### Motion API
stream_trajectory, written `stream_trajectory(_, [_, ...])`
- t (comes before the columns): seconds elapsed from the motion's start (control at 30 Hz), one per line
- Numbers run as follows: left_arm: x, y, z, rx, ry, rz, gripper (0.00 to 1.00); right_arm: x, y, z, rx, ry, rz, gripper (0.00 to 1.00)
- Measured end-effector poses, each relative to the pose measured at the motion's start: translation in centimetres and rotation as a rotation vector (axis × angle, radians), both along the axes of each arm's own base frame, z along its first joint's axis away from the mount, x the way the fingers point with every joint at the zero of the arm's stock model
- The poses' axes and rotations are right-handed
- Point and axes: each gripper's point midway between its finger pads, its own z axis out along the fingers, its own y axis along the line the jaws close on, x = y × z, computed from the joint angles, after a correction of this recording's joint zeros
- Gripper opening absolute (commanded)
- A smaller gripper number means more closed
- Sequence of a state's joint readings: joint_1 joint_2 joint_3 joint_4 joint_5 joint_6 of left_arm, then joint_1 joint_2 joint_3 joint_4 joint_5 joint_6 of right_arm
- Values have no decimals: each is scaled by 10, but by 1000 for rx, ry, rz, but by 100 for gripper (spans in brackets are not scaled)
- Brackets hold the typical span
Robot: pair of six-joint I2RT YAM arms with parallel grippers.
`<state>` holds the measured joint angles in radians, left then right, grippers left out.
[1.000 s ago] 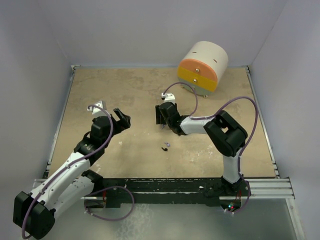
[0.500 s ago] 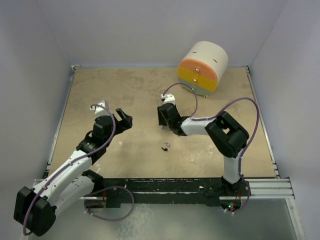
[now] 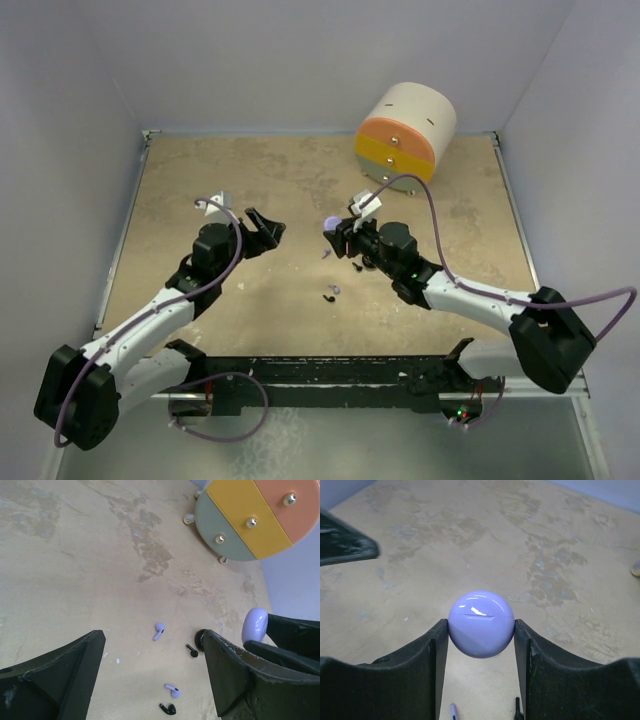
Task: Insert the wireless bluetooth earbuds into the charging case
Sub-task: Pick up the charging case at the center of the board.
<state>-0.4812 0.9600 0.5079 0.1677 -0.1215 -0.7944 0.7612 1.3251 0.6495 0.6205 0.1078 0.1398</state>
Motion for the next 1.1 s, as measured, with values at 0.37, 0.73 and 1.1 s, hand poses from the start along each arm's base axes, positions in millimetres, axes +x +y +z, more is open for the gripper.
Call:
stream_trajectory(0.37, [13,-49,11,-174,-44,-137,71,-27,14,9,23,-45,178,0])
stream_trajectory(0.73, [-3,-91,24,-222,-96,-279,66,-29,22,-8,5,-6,219,0])
stream_trajectory(1.1, [-9,-109,17,-220,-92,-325,55,-31,25,-9,8,-4,237,0])
